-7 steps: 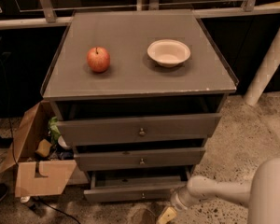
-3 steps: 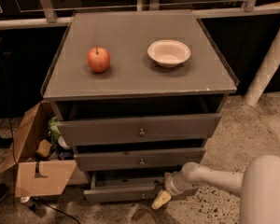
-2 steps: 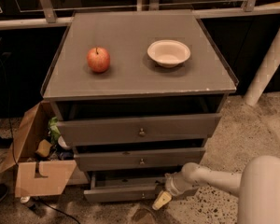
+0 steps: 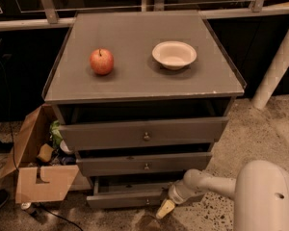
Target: Open bottom drawer
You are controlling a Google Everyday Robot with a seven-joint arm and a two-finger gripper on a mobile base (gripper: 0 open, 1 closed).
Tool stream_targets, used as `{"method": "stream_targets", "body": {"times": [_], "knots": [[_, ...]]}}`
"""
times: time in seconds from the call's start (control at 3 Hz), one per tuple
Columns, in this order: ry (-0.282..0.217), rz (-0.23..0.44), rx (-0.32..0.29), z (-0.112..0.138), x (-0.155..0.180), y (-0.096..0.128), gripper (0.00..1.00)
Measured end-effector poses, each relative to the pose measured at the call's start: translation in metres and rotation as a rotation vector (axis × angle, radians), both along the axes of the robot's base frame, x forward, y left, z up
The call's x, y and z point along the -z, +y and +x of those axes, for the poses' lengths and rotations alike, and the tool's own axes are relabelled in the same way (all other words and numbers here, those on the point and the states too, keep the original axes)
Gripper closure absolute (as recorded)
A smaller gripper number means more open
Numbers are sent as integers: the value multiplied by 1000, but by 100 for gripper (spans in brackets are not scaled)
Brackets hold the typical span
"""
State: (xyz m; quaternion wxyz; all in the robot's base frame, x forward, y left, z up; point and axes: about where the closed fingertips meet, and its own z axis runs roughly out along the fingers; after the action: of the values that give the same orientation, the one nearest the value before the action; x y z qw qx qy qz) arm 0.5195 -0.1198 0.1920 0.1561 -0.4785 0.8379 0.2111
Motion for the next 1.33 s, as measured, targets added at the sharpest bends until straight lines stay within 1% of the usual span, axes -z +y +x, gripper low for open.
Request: {"method": "stream_targets", "body": {"times": [0.33,0.67,1.0,1.33], "knots": [[11,-21,-20,-4,7,4,0],[45,-46,-34,-25,5,-2,0],[104,-76,-19,-65,-8,-21,0],[188,-90,-12,-121,-22,-35,0]]}}
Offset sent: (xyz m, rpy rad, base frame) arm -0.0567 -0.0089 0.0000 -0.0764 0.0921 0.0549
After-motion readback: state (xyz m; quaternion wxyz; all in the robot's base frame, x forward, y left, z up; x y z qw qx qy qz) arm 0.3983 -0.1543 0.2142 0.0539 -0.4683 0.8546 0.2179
